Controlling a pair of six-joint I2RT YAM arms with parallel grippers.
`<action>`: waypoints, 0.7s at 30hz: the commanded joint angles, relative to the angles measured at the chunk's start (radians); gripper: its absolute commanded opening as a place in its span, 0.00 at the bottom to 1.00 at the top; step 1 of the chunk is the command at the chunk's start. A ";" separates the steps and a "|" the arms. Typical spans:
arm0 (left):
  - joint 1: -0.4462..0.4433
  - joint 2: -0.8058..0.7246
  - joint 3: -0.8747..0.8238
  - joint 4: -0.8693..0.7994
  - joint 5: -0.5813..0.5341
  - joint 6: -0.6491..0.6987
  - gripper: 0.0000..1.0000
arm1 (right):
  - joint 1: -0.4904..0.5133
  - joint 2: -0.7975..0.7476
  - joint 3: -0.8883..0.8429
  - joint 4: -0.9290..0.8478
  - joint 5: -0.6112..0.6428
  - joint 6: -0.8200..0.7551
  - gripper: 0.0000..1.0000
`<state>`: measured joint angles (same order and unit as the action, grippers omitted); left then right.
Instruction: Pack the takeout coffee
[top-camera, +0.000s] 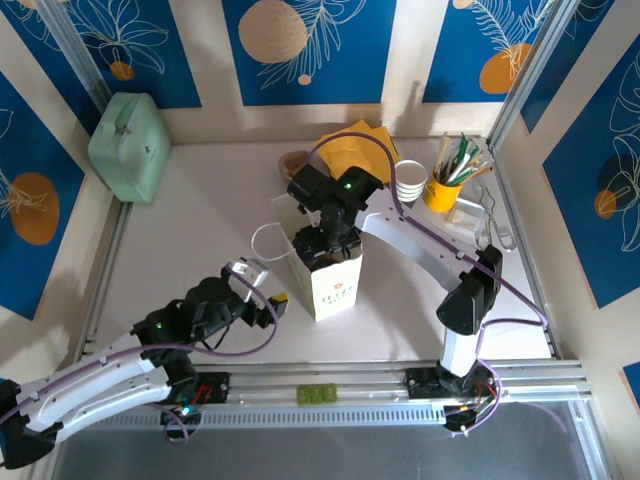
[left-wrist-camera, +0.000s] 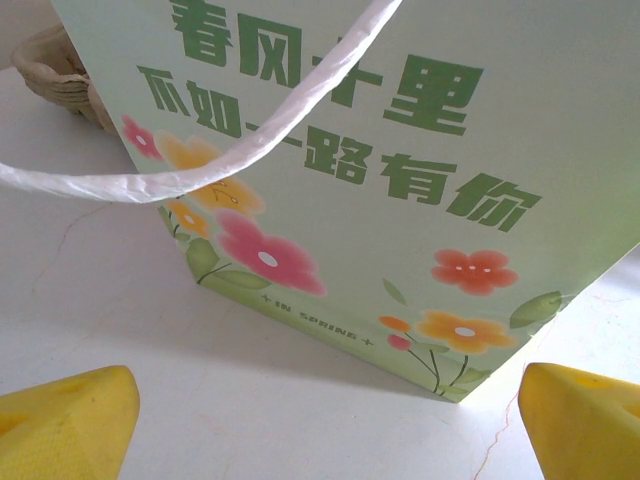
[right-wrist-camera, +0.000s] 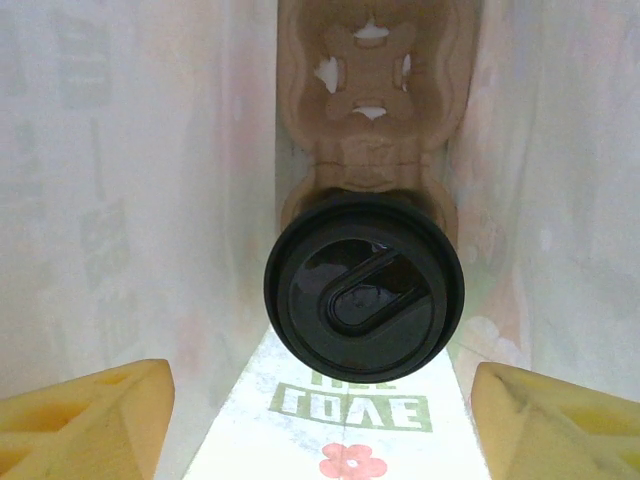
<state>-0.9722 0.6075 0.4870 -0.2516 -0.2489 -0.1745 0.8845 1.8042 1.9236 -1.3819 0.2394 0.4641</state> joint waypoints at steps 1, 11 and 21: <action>-0.006 -0.011 0.035 0.000 -0.019 0.000 0.97 | 0.010 -0.048 0.042 -0.032 0.000 0.009 0.78; -0.006 -0.015 0.039 -0.004 -0.018 -0.005 0.97 | 0.009 -0.075 0.124 -0.015 -0.025 -0.029 0.76; -0.006 -0.018 0.045 -0.004 -0.018 -0.003 0.97 | -0.007 -0.091 0.247 -0.003 -0.071 -0.048 0.72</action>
<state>-0.9722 0.6022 0.4965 -0.2527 -0.2489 -0.1749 0.8833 1.7420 2.1242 -1.3766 0.1902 0.4366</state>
